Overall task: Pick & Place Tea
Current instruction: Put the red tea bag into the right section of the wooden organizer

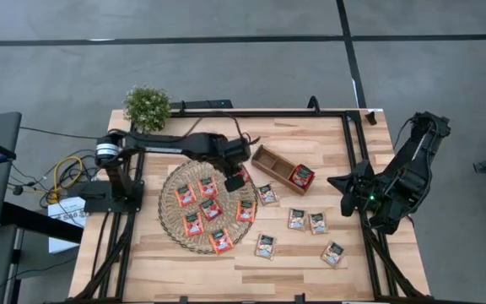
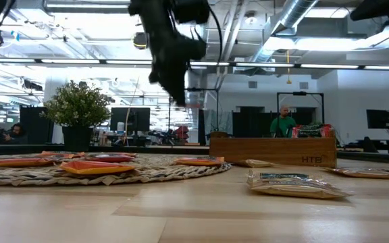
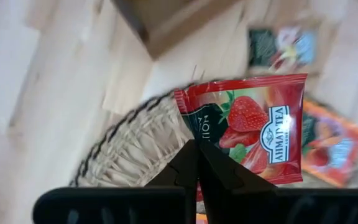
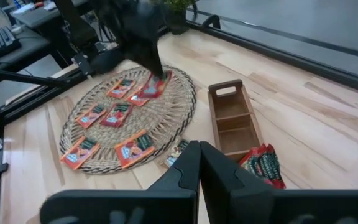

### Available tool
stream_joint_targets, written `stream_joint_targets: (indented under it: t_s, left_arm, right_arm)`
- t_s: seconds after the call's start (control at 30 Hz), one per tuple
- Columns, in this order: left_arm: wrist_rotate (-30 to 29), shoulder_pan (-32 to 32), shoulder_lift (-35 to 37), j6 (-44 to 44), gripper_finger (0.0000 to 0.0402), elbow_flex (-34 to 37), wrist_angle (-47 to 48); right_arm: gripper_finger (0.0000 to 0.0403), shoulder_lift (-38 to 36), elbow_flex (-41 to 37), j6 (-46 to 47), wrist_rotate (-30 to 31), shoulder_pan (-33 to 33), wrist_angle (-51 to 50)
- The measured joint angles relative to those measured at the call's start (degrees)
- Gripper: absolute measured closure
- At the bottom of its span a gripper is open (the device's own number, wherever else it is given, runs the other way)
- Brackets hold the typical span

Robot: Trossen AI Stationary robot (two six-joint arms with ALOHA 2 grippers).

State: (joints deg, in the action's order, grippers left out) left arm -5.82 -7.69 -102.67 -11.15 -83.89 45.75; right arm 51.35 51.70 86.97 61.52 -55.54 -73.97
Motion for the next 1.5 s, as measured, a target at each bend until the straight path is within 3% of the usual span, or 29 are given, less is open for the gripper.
stream_joint_targets:
  t_s: [0.17,0.43,0.53,0.7,1.0,1.5]
  left_arm:
    - [-2.00,2.04,3.92,0.77,0.0401,-2.60,-1.12]
    - [-9.39,7.76,3.65,9.38,0.0401,-7.11,-9.04]
    - [-12.77,9.61,3.61,11.86,0.0401,-7.15,-11.72]
    - [-18.56,11.59,3.60,14.83,0.0401,-7.17,-15.47]
    - [-20.00,12.27,3.60,15.41,0.0401,-7.17,-18.08]
    - [-19.98,12.25,3.60,16.63,0.0401,-7.17,-17.78]
  right_arm:
    - [0.0403,0.00,0.00,-3.69,0.37,0.97,5.45]
    - [0.0400,0.00,0.00,-26.40,-1.68,11.68,25.03]
    - [0.0380,-0.03,0.00,-32.72,-6.44,17.20,29.62]
    - [0.0311,-0.02,0.00,-41.73,-16.15,26.69,37.14]
    - [0.0210,2.48,0.00,-55.16,-34.51,42.00,52.65]
    - [0.0195,11.79,0.02,-60.06,-51.39,54.25,60.85]
